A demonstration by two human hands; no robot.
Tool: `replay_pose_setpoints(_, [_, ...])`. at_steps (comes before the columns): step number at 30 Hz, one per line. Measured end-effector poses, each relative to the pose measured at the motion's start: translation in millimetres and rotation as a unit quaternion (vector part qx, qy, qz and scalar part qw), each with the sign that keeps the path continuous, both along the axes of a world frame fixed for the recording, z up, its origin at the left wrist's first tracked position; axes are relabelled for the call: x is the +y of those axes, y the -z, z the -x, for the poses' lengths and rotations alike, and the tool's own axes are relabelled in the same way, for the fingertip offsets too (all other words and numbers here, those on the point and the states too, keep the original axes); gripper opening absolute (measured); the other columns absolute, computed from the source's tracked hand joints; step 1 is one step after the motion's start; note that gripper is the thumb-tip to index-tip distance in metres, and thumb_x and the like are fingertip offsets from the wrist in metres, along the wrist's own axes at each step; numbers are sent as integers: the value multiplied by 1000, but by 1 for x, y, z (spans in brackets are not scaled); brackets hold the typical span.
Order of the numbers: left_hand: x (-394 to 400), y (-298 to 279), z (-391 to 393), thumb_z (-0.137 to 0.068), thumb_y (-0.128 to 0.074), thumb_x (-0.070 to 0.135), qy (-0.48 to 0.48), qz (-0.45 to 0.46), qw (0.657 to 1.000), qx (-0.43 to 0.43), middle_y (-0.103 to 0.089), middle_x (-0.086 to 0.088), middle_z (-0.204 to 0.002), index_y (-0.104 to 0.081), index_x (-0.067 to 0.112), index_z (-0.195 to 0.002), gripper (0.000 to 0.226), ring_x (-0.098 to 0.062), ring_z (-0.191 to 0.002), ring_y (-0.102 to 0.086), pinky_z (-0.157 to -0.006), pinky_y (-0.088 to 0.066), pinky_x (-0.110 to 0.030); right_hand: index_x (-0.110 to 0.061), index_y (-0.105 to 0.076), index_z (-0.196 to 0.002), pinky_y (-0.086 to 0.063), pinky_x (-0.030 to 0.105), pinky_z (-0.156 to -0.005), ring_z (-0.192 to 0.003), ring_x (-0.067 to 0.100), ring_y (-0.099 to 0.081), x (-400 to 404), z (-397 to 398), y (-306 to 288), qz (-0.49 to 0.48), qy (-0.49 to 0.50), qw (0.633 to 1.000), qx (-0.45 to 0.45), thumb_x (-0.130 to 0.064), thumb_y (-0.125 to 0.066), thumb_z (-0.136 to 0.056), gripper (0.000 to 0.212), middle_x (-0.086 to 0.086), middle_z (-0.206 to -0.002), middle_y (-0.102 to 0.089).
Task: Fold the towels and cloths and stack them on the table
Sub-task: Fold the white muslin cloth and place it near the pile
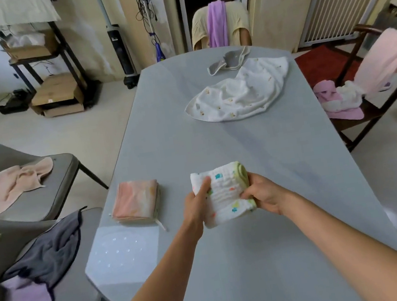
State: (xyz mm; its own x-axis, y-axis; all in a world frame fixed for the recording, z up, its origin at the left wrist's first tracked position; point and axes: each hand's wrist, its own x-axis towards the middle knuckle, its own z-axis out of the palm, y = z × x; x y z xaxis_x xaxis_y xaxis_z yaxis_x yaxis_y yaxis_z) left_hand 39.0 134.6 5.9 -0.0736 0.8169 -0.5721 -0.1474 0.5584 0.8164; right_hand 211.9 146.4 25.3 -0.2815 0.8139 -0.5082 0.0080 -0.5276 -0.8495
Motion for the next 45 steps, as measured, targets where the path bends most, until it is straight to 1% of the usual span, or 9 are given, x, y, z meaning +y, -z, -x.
replay_pose_setpoints(2, [-10, 2, 2, -83, -64, 49, -23, -48, 997, 47, -74, -8, -95, -69, 10, -97, 41, -23, -87, -71, -77, -56, -35, 1, -57, -114, -56, 38, -74, -87, 27, -66, -1, 15, 10, 17, 55, 995, -82, 20, -35, -77, 47, 18, -106, -65])
replay_pose_setpoints(5, [-21, -1, 7, -92, -62, 33, -64, -102, 987, 108, -69, -2, -79, -65, 9, -86, 25, -10, -68, -64, -62, -51, -19, 1, -60, -104, -53, 28, -56, -71, 25, -65, -1, 42, 21, 49, 115, 990, -59, 6, -43, -81, 28, 16, -89, -66])
replay_pose_setpoints(8, [-25, 2, 22, -93, -60, 27, -128, -122, 972, 156, -68, -1, -79, -65, 6, -91, 22, -4, -64, -60, -55, -48, -14, 2, -65, -104, -58, 36, -66, -82, 32, -70, 7, 70, 33, 87, 94, 992, -17, -31, -63, -84, 38, 18, -94, -71])
replay_pose_setpoints(11, [-40, 7, 42, -93, -59, 26, -168, -98, 965, 175, -67, -1, -77, -65, 4, -91, 23, -11, -67, -61, -52, -46, -13, -2, -65, -100, -56, 37, -75, -90, 31, -68, 1, 99, 41, 30, 85, 986, -142, -51, -58, -88, 52, 15, -97, -70])
replay_pose_setpoints(13, [-48, 5, 59, -93, -59, 29, -202, -70, 966, 148, -66, -1, -76, -65, 7, -89, 23, -14, -67, -61, -52, -47, -16, -1, -58, -105, -49, 38, -83, -101, 34, -62, -12, 120, 40, -66, 67, 964, -249, -47, -52, -93, 48, 18, -107, -66])
replay_pose_setpoints(18, [-66, 15, 105, -93, -54, 48, -181, 48, 981, 45, -68, -2, -93, -62, 13, -105, 37, -15, -79, -65, -64, -52, -26, -9, -39, -98, -43, 39, -82, -104, 37, -57, -42, 172, 37, -140, 80, 946, -281, -41, -38, -100, 32, 21, -109, -62])
replay_pose_setpoints(25, [-86, 43, 193, -93, -56, 36, -110, -19, 971, 213, -67, -2, -101, -59, 12, -108, 29, -18, -88, -63, -69, -46, -26, -1, -48, -115, -39, 40, -88, -116, 37, -51, -66, 254, 60, -63, 68, 920, -381, -46, -27, -101, 52, 22, -125, -56])
replay_pose_setpoints(35, [-89, 78, 271, -95, -54, 32, 24, -37, 961, 272, -56, 9, -75, -53, 14, -92, 19, -6, -67, -53, -52, -35, -18, -3, -40, -109, -40, 39, -72, -101, 41, -58, -96, 330, 94, -49, 151, 870, -466, -33, -30, -103, 32, 24, -113, -61])
replay_pose_setpoints(45, [-97, 111, 268, -101, -37, 34, 107, -36, 915, 388, -54, 0, -82, -38, 12, -98, 22, -28, -76, -54, -57, -30, -34, -5, -36, -122, -42, 41, -69, -97, 40, -60, -93, 326, 124, -83, 14, 797, -598, -35, -26, -104, 36, 21, -110, -62])
